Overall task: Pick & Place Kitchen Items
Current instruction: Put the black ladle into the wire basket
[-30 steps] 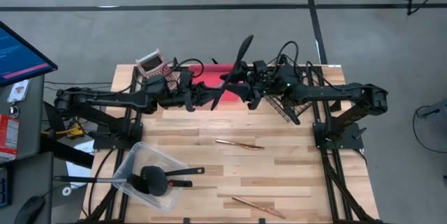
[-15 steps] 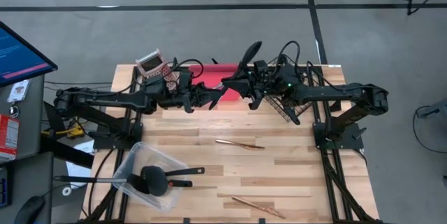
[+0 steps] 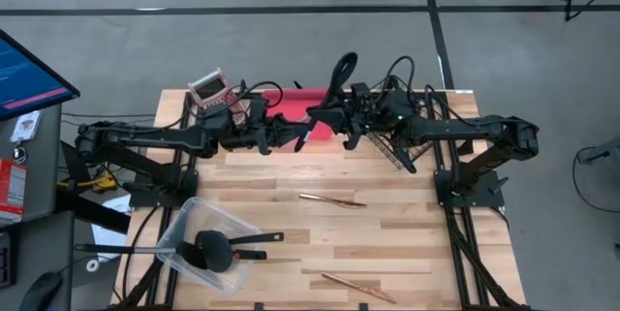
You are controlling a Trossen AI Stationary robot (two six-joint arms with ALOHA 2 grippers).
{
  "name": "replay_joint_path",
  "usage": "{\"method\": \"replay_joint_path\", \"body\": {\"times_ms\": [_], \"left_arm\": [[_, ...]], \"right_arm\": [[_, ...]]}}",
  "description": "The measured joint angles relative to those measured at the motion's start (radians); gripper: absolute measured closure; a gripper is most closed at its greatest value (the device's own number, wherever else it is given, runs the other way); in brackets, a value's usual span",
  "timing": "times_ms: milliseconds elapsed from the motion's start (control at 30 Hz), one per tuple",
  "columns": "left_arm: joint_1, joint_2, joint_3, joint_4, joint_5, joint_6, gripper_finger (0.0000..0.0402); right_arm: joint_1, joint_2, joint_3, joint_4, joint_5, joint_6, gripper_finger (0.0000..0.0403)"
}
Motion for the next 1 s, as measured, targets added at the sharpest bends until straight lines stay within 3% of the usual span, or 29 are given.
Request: {"method": "replay_joint_path", "body": {"times_ms": [467,833,1000], "left_arm": [[-0.002,0.0,0.0,-0.04,0.021,0.026,0.0218],[-0.008,-0.012,0.001,-0.039,0.103,-0.032,0.0223],[-0.007,-0.033,0.002,-0.036,0.165,-0.035,0.0227]], "right_arm": [[-0.12,-0.152,0.0,-0.42,0.054,0.098,0.0361],[-0.282,-0.364,-0.002,-1.196,0.03,0.139,0.0361],[-0.309,-0.382,-0.002,-1.524,0.007,0.136,0.0361]]}}
